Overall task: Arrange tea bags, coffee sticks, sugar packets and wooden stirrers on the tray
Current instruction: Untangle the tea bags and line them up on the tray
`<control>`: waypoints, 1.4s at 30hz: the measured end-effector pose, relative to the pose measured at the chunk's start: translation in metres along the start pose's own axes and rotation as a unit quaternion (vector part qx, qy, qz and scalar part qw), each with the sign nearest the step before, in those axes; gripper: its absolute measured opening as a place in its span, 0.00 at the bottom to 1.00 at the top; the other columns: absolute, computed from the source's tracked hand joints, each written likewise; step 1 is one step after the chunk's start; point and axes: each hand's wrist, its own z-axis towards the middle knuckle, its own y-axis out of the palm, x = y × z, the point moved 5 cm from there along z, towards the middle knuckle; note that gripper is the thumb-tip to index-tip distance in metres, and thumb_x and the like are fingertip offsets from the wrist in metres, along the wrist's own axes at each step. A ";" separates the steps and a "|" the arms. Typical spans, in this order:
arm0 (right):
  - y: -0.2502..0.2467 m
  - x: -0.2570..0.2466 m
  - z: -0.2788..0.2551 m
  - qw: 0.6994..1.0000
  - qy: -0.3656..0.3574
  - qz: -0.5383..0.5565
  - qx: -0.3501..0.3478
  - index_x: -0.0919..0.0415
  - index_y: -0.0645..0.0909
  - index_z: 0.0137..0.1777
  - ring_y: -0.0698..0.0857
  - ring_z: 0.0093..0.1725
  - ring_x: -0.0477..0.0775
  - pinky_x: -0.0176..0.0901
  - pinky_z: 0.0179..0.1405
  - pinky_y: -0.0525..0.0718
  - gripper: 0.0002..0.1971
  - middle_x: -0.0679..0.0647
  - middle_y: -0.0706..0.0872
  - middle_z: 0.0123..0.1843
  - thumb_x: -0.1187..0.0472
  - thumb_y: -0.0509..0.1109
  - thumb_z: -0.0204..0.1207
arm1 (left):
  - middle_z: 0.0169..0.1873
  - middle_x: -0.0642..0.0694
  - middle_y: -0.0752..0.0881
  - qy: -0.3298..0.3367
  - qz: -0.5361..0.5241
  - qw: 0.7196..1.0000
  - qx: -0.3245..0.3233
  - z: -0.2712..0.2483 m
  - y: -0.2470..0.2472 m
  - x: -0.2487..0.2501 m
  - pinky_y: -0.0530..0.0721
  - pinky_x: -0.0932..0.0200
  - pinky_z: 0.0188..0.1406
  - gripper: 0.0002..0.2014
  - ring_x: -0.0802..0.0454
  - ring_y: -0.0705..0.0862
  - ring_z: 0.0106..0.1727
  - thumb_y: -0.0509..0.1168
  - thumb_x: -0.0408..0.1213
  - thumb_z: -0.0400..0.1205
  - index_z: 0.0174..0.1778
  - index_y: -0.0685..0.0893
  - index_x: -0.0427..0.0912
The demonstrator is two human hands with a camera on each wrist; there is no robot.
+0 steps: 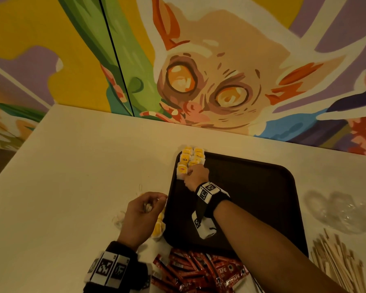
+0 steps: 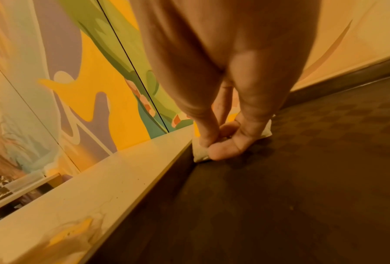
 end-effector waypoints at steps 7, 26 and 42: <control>0.003 0.004 0.000 0.995 0.000 0.089 0.054 0.59 0.79 0.50 0.82 0.44 0.53 0.44 0.49 0.87 0.07 0.65 0.79 0.64 0.67 0.73 0.76 | 0.36 0.43 0.89 -0.009 -0.002 1.000 0.003 0.004 -0.002 -0.006 0.79 0.74 0.38 0.04 0.50 0.85 0.42 0.70 0.35 0.80 0.43 0.90 0.46; -0.017 0.008 -0.036 0.981 -0.050 0.180 0.044 0.53 0.75 0.54 0.90 0.37 0.51 0.38 0.30 0.88 0.11 0.61 0.85 0.55 0.62 0.74 0.78 | 0.39 0.37 0.83 -0.184 -0.327 0.927 -0.027 0.001 0.010 0.006 0.70 0.61 0.22 0.18 0.46 0.79 0.31 0.55 0.47 0.87 0.61 0.81 0.37; -0.057 -0.007 -0.166 0.930 -0.295 0.196 -0.101 0.50 0.88 0.59 0.85 0.44 0.46 0.50 0.54 0.85 0.11 0.44 0.90 0.50 0.56 0.75 0.78 | 0.22 0.40 0.80 -0.184 -0.209 0.941 -0.190 -0.024 0.036 0.041 0.66 0.68 0.12 0.27 0.48 0.76 0.17 0.42 0.63 0.85 0.71 0.76 0.56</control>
